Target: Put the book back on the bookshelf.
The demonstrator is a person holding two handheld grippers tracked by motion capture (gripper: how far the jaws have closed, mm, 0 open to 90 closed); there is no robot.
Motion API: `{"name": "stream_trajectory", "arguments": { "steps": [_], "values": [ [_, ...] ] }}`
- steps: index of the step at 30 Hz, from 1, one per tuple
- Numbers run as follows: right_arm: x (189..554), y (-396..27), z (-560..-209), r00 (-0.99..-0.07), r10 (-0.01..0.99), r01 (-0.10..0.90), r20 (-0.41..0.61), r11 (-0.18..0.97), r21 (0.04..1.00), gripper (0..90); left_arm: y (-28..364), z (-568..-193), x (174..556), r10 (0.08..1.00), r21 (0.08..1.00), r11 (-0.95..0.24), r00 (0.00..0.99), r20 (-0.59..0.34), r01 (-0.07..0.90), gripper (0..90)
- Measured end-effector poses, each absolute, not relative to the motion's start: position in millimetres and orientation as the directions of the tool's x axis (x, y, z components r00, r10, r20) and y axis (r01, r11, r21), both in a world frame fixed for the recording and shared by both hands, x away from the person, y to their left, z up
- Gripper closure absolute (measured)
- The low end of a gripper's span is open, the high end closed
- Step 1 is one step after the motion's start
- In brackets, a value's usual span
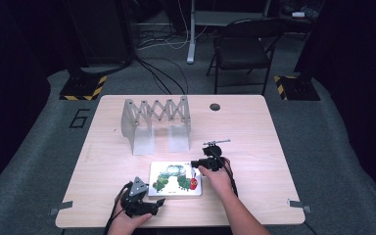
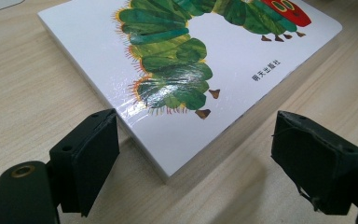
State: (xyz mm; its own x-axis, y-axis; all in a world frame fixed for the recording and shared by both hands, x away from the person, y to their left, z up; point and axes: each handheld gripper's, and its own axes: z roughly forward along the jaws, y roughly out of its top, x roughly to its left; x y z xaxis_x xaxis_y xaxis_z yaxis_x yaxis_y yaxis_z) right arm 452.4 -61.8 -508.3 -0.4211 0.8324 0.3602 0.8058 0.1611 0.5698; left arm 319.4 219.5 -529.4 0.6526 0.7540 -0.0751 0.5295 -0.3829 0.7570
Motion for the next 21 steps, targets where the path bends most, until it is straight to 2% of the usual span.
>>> {"name": "stream_trajectory", "arguments": {
  "steps": [21],
  "values": [
    [448.9,-61.2,-504.6,-0.438,0.833,0.791,0.339,0.179,0.585,56.8,218.2,-529.8,318.9,0.759,0.757,-0.381,0.647,-0.072,0.531,14.7]
  ]
}}
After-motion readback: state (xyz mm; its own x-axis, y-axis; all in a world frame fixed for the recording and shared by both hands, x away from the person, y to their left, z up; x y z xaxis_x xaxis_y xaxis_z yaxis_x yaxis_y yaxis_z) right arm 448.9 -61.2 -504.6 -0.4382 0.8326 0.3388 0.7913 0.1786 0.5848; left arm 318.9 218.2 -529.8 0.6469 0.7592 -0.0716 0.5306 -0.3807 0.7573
